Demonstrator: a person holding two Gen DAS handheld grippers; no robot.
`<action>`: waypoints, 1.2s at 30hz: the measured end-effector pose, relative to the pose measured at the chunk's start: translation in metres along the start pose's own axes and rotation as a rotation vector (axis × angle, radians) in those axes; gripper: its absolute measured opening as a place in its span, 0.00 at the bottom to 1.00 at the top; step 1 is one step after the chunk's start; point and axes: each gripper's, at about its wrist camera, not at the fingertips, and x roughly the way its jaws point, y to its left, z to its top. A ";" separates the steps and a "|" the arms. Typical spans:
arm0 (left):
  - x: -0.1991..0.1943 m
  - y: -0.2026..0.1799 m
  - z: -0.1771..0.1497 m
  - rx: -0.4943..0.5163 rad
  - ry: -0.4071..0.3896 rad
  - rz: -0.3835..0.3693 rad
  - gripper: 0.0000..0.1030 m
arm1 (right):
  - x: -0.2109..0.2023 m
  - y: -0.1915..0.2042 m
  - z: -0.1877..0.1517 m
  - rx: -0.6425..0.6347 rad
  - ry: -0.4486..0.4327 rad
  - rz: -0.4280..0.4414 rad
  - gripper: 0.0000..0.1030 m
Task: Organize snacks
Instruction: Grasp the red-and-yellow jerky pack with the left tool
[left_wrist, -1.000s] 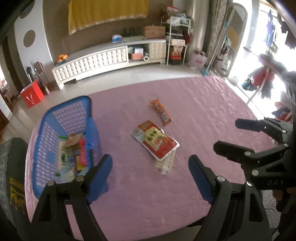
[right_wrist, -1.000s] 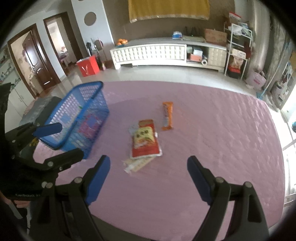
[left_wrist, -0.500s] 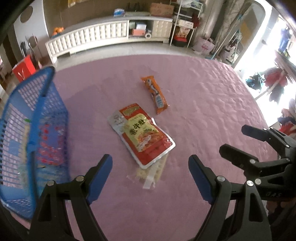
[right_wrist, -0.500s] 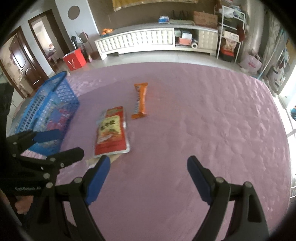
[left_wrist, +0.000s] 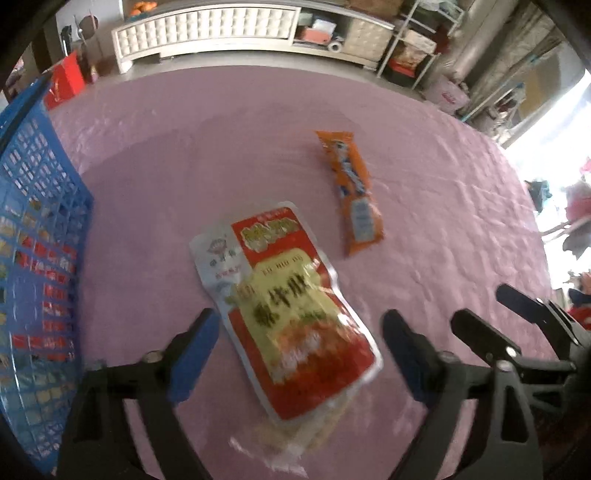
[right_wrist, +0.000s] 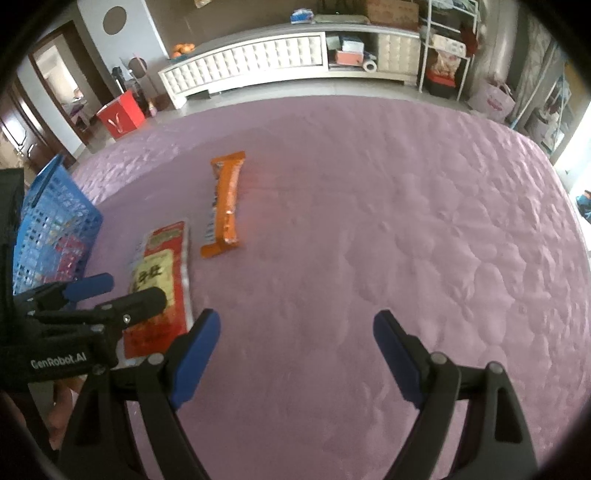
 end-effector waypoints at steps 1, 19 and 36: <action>0.002 -0.002 0.002 0.006 -0.004 0.023 0.96 | 0.001 -0.001 0.000 0.002 0.001 0.000 0.85; 0.037 -0.012 0.005 0.010 0.064 0.168 0.94 | 0.008 -0.029 -0.016 0.054 0.025 0.025 0.86; -0.025 -0.051 -0.031 0.162 -0.041 0.053 0.38 | -0.025 -0.004 -0.015 0.026 -0.009 0.027 0.85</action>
